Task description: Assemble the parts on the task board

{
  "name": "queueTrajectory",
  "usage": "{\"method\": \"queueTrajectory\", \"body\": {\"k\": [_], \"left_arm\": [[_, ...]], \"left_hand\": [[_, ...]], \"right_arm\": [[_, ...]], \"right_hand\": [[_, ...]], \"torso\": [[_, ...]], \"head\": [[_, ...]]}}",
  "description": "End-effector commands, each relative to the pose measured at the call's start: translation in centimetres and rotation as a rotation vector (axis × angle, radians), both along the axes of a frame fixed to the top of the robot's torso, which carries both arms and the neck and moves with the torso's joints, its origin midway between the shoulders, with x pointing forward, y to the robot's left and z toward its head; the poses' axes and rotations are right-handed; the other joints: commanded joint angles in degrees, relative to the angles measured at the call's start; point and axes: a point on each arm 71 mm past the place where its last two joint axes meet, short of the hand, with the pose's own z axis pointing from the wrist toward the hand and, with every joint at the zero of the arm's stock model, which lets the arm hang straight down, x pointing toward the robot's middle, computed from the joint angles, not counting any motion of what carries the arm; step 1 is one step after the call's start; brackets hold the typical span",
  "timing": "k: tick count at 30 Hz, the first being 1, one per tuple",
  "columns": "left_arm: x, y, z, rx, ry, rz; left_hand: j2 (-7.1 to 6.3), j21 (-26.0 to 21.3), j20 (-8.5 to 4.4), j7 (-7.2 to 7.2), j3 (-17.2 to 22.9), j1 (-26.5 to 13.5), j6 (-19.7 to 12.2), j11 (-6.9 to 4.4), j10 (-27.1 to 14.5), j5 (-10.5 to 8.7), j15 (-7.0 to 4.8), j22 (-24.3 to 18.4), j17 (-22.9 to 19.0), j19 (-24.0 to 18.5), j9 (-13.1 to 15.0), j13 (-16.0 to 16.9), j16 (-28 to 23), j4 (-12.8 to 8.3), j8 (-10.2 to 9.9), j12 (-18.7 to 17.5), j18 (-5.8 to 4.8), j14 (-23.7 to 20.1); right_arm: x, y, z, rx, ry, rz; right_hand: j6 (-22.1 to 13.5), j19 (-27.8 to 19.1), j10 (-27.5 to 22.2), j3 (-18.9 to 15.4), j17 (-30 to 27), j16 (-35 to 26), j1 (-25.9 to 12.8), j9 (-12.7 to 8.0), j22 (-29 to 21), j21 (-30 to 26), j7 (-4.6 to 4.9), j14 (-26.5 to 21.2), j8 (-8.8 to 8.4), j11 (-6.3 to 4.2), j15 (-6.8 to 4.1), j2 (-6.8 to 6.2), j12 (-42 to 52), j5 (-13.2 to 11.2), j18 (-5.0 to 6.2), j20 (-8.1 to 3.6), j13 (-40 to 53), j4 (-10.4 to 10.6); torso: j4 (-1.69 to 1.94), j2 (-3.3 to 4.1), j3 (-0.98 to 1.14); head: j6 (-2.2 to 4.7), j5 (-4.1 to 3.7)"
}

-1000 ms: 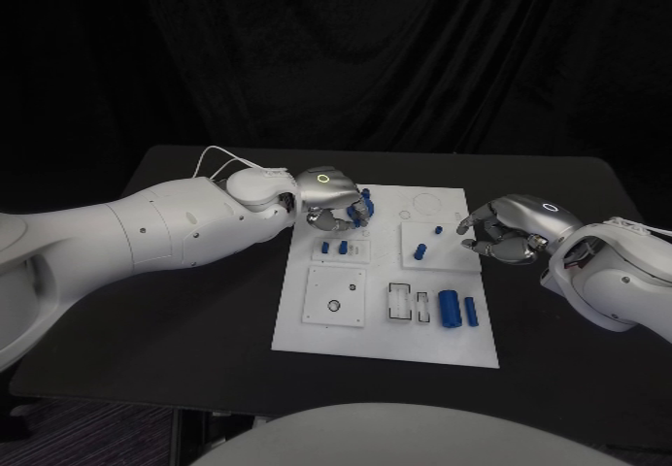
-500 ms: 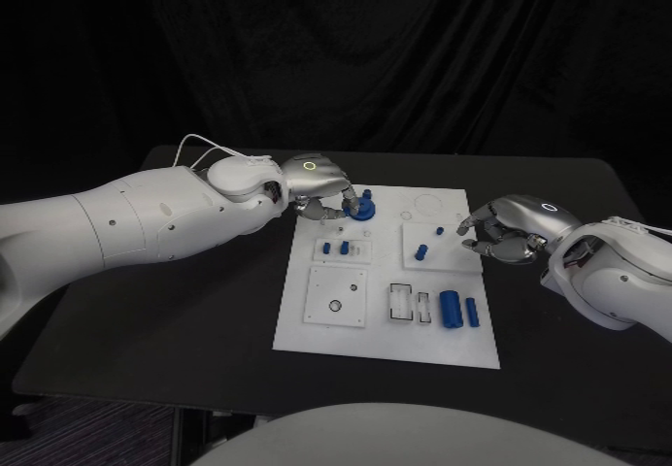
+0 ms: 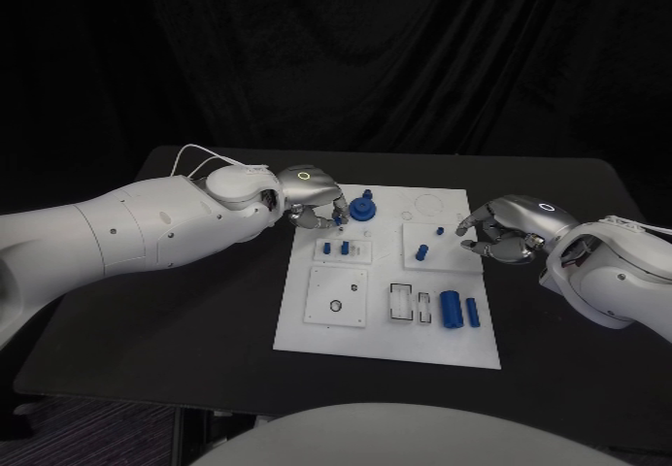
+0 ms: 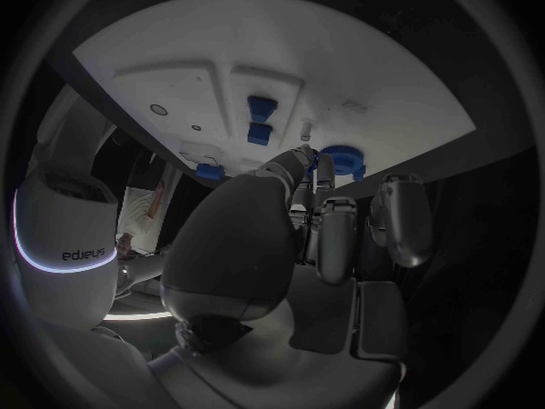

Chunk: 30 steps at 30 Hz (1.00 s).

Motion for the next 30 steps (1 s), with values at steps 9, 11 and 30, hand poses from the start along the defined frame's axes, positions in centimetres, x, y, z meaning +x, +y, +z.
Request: {"method": "queueTrajectory", "body": {"k": [9, 11, 30], "left_arm": [[-0.2, -0.2, -0.9, 0.015, 0.034, 0.007], [-0.3, -0.3, -1.0, 0.016, 0.036, 0.005], [-0.4, -1.0, -1.6, 0.013, 0.045, -0.006]], "left_hand": [[-0.34, -0.25, -0.07, 0.53, 0.38, -0.34, 0.07, 0.29, -0.02, -0.36, -0.06, 9.75, -0.33, 0.09, 0.12, -0.24, -0.23, 0.19, -0.24, -0.78, -0.81, -0.26], [-0.35, -0.45, -0.07, 0.53, 0.38, -0.38, 0.08, 0.31, -0.04, -0.37, -0.05, 9.69, -0.51, -0.04, 0.13, -0.27, -0.3, 0.21, -0.25, -0.86, -0.77, -0.36], [-0.3, -0.63, -0.08, 0.43, 0.49, -0.39, -0.23, 0.29, 0.25, -0.36, -0.02, 9.64, -0.64, -0.18, 0.11, -0.35, -0.38, 0.2, -0.5, -1.09, -0.73, -0.45]], "right_arm": [[0.0, -0.1, -0.1, -0.01, 0.011, -0.012], [0.0, -0.1, -0.1, -0.01, 0.011, -0.011], [0.0, -0.1, -0.2, -0.013, 0.016, -0.012]], "right_hand": [[0.28, 0.19, -0.08, 0.28, -0.08, -0.28, -0.3, -0.05, 10.31, -0.39, -0.06, 2.42, 0.1, -0.01, 0.3, -0.05, -0.12, 0.33, 0.89, 0.09, 6.44, 0.01], [0.28, 0.19, -0.08, 0.28, -0.08, -0.28, -0.3, -0.05, 10.31, -0.39, -0.06, 2.42, 0.1, -0.01, 0.3, -0.05, -0.12, 0.33, 0.89, 0.09, 6.44, 0.01], [0.25, 0.19, -0.12, 0.35, -0.11, -0.32, -0.24, -0.1, 10.31, -0.39, -0.03, 2.4, 0.01, 0.01, 0.32, -0.04, -0.15, 0.33, 0.88, 0.1, 6.41, -0.06]], "torso": [[0.06, 0.03, 0.07], [-0.06, 0.04, 0.11], [-0.03, 0.03, 0.07]], "head": [[0.0, -0.22], [0.0, -0.13], [0.0, -0.22]]}}
